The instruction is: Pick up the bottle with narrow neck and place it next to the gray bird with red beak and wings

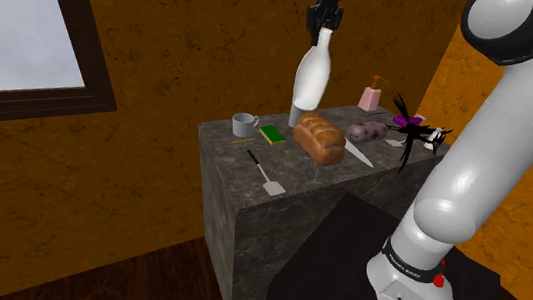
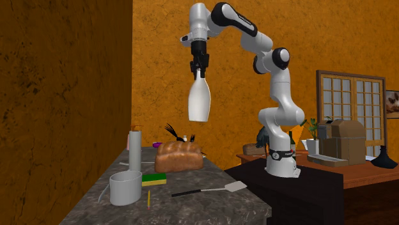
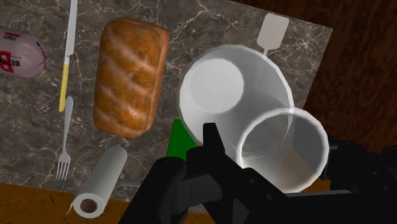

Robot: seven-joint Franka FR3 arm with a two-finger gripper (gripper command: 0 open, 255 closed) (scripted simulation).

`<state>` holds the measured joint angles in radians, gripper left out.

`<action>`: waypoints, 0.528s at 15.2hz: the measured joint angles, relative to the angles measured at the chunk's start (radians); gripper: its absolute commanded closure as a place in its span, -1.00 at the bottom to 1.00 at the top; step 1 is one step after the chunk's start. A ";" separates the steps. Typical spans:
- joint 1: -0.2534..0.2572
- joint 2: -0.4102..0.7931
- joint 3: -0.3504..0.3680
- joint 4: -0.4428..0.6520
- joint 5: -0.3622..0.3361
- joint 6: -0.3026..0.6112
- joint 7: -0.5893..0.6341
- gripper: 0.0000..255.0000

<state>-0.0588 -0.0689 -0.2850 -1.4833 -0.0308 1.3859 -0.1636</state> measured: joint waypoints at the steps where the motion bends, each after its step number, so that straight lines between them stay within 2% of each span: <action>1: -0.001 0.008 -0.001 0.025 0.002 -0.017 -0.002 1.00; 8: -0.009 0.070 -0.011 0.199 0.019 -0.131 -0.019 1.00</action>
<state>-0.0676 0.0011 -0.2961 -1.2847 -0.0116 1.2545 -0.1824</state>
